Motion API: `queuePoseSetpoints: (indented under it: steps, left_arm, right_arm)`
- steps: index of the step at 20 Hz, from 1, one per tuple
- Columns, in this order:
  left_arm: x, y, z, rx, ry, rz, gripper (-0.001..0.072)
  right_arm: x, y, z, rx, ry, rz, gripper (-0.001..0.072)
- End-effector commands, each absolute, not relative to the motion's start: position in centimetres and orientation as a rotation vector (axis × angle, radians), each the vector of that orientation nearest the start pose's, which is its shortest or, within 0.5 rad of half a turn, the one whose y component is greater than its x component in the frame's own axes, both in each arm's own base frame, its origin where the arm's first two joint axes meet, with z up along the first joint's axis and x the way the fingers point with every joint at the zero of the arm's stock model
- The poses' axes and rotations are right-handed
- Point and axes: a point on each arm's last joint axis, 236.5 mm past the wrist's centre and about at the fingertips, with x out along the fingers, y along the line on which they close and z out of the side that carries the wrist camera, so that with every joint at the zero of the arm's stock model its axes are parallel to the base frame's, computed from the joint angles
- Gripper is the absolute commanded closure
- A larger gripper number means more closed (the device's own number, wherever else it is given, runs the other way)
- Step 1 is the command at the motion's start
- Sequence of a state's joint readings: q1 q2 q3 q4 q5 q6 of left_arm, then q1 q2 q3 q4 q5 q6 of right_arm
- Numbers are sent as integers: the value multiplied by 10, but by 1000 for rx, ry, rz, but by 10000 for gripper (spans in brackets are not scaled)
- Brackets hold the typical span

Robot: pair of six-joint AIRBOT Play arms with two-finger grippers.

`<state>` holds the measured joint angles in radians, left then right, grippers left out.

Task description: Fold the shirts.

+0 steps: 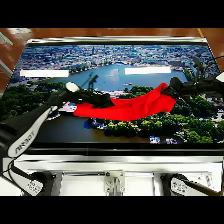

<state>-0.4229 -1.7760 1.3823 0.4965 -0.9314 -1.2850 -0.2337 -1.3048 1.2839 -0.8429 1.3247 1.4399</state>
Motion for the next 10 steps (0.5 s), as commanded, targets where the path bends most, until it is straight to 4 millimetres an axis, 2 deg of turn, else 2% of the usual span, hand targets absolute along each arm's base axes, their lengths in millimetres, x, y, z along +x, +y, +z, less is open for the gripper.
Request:
queuePoseSetpoints:
  steps: [1,4,7,10]
  left_arm:
    - [386,-414,-38,-605,1308,-870,669]
    - [375,-458,-44,-711,1344,-917,669]
    - [362,-499,-45,-811,1380,-977,669]
    - [341,-519,-44,-849,1455,-1064,669]
  right_arm:
    - [380,68,127,638,1120,367,654]
    - [369,71,144,643,1097,363,654]
    - [370,70,147,668,1091,343,654]
    - [376,68,148,678,1069,330,654]
